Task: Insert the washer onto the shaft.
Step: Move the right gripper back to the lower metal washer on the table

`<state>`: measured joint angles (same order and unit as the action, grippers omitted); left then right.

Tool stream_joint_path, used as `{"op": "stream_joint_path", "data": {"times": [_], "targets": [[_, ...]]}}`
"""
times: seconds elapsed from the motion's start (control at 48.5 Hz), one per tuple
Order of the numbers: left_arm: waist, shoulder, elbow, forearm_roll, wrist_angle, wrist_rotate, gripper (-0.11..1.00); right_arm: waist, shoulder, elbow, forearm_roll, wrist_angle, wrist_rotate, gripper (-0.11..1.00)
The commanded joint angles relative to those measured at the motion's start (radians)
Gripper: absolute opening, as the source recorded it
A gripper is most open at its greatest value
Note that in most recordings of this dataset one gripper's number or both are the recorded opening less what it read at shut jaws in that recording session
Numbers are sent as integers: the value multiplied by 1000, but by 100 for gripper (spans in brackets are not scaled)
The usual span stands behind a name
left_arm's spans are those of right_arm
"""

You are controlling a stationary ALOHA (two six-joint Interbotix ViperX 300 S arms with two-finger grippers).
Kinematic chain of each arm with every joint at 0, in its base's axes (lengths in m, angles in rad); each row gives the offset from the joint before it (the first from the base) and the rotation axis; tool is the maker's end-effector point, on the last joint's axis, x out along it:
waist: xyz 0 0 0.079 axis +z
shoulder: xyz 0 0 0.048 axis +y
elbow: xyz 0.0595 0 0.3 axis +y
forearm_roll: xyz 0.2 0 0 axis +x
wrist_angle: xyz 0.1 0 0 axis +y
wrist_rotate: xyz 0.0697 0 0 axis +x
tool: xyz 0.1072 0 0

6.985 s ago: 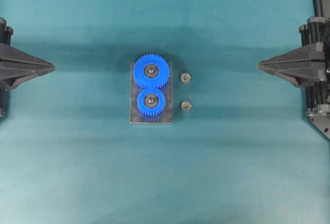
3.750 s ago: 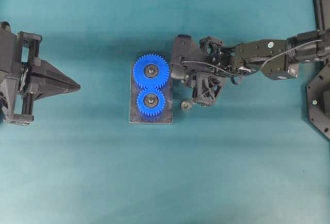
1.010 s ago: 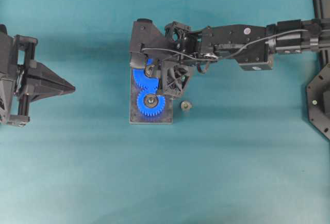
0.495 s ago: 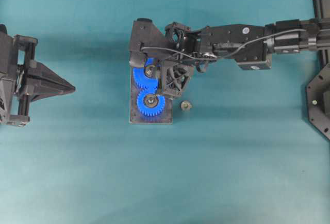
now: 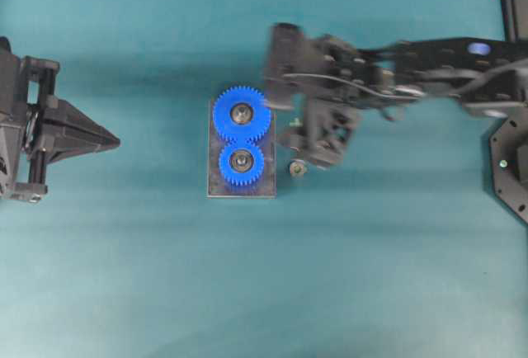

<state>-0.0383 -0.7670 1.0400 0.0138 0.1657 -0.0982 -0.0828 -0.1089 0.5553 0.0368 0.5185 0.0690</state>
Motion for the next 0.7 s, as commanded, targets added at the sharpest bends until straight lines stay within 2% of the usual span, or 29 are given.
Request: {"op": "stream_joint_path", "data": {"times": [0.0, 0.288, 0.68], "targets": [[-2, -2, -21, 2, -8, 8, 0, 23, -46, 43, 3, -18, 38, 93], [-2, -2, -29, 2, -5, 26, 0, 89, 8, 179, 3, -204, 103, 92], [-2, -3, -35, 2, -3, 26, 0, 97, 173, 169, -5, -314, 109, 89]]}}
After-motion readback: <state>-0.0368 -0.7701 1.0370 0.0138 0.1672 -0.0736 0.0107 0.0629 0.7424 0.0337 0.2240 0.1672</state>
